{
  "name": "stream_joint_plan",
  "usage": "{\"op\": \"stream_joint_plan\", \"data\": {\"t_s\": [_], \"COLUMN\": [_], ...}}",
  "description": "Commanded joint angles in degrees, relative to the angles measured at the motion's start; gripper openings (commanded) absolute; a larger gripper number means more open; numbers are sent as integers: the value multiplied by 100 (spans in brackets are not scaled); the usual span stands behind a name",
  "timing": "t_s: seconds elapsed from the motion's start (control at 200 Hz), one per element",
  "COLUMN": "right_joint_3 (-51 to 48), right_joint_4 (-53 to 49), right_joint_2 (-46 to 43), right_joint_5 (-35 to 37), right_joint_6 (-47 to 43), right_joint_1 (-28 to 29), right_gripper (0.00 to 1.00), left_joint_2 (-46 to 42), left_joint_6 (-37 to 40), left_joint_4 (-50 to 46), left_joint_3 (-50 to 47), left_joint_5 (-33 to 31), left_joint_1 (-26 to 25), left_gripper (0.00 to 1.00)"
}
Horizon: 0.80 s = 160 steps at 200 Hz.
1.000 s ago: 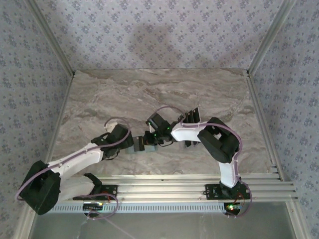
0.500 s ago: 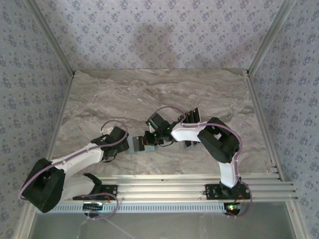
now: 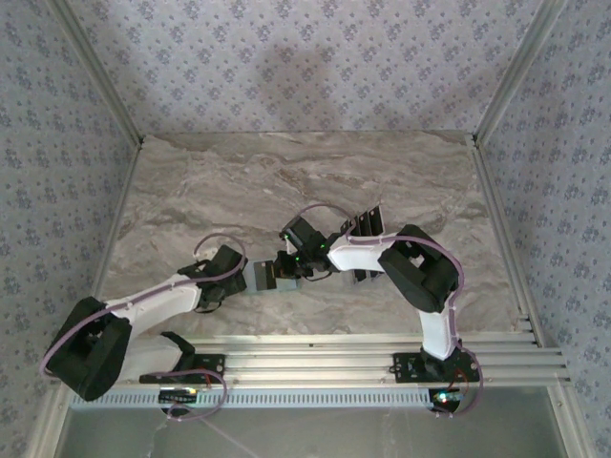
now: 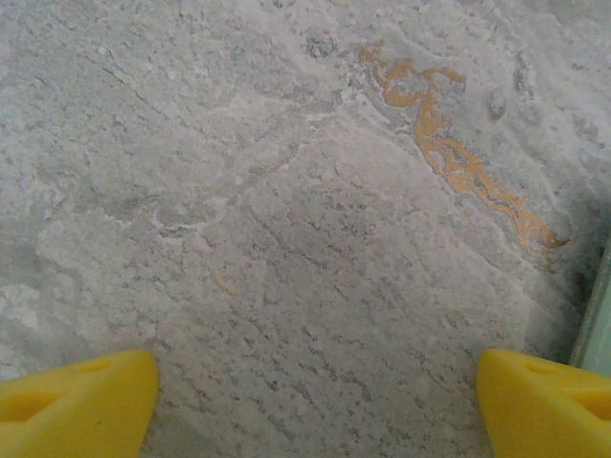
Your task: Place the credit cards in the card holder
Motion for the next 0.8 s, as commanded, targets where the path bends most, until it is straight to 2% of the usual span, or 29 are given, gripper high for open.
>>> {"op": "stream_joint_plan", "data": {"t_s": [0.0, 0.575, 0.795], "right_joint_3": [182, 642, 527], "right_joint_4": [-119, -140, -173], "right_joint_2": [111, 370, -39], "right_joint_5": [-64, -170, -40], "right_joint_6": [96, 190, 58], "right_joint_1": [93, 260, 131], "right_gripper": [8, 7, 8], "left_joint_2": [71, 271, 264], "left_joint_6": [-102, -191, -193], "left_joint_4": [276, 488, 490], "left_joint_3": [-169, -212, -220], "left_joint_5": [259, 259, 240], "left_joint_1": [-80, -305, -307], "left_gripper": [86, 85, 85]}}
